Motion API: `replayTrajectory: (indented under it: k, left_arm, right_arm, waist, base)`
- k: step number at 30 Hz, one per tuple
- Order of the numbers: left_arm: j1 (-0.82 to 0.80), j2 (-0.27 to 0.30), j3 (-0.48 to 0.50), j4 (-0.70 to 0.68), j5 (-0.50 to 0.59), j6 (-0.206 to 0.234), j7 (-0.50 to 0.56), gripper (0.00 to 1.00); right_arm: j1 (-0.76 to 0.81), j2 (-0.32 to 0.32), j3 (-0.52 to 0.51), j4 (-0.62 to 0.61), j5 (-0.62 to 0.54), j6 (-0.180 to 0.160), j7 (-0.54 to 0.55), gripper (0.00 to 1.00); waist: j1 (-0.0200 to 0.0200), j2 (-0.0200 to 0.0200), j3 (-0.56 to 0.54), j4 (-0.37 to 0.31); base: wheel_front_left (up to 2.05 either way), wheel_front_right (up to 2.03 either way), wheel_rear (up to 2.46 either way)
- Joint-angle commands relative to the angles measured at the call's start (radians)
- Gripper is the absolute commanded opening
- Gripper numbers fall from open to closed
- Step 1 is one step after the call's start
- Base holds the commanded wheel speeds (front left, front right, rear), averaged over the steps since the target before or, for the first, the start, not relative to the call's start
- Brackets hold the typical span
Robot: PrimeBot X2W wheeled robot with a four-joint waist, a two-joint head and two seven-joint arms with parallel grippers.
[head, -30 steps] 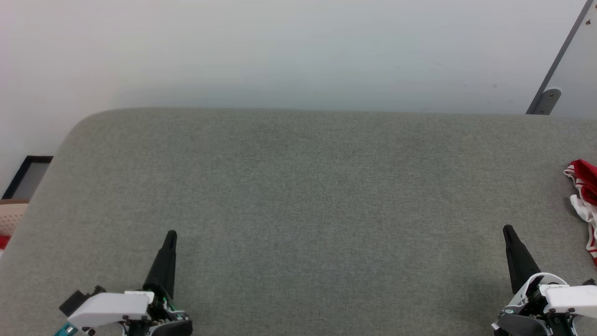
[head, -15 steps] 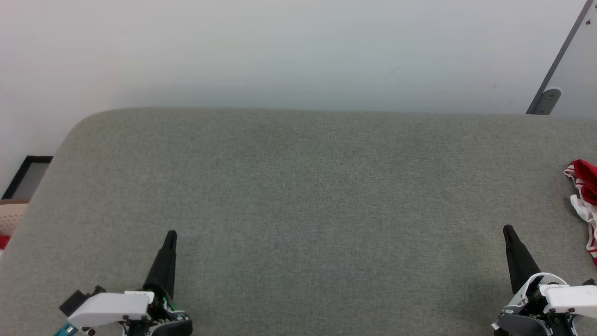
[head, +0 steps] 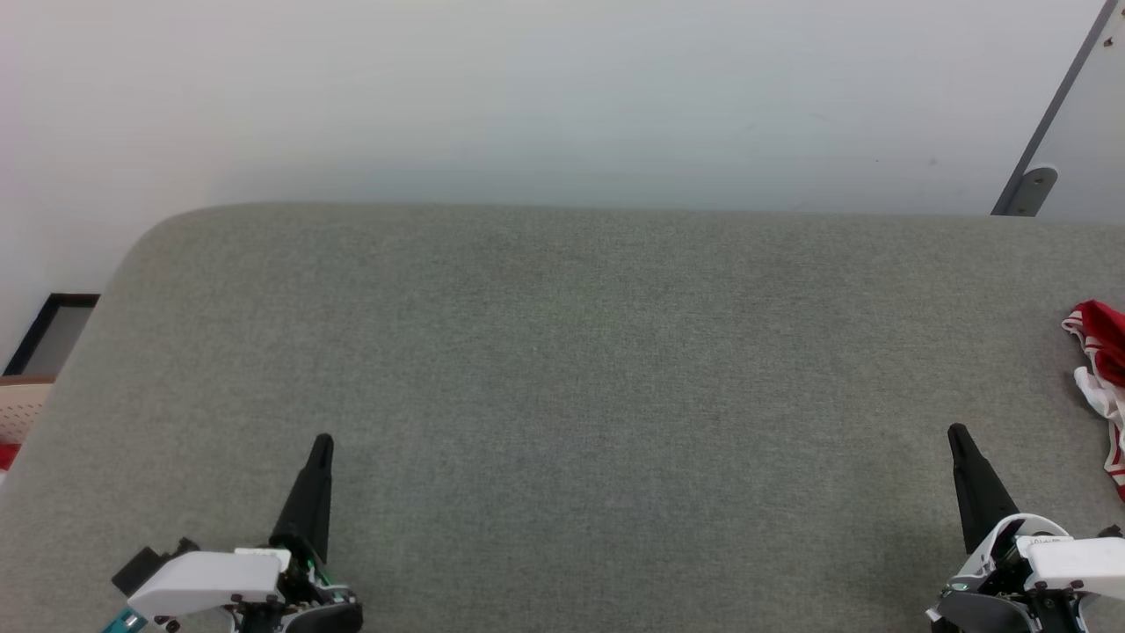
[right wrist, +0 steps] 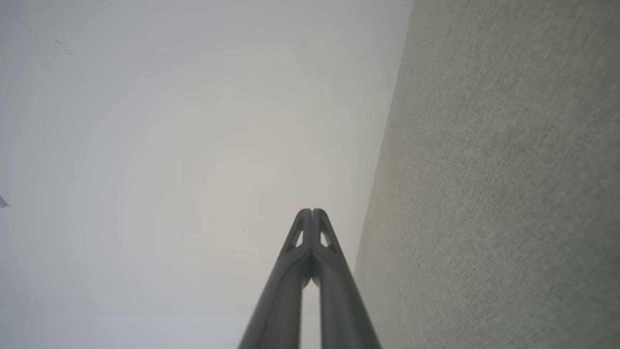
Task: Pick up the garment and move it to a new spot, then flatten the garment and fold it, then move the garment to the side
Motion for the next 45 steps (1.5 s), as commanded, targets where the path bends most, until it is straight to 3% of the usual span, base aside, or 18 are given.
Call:
replayTrajectory:
  k: [1, 45]
  left_arm:
    - [-0.01, 0.0, 0.002, 0.001, -0.003, -0.005, 0.002, 0.0]
    - [-0.01, 0.0, 0.002, 0.001, -0.004, -0.005, 0.002, 0.0]
  right_arm:
    - [-0.002, 0.004, 0.001, -0.002, 0.002, -0.001, 0.002, 0.0]
    - [-0.002, 0.004, 0.001, -0.002, 0.002, -0.001, 0.002, 0.0]
  waist:
    - [0.0, 0.0, 0.0, 0.0]
    - [0.0, 0.0, 0.0, 0.0]
  base:
    - [0.0, 0.0, 0.0]
    - [0.0, 0.0, 0.0]
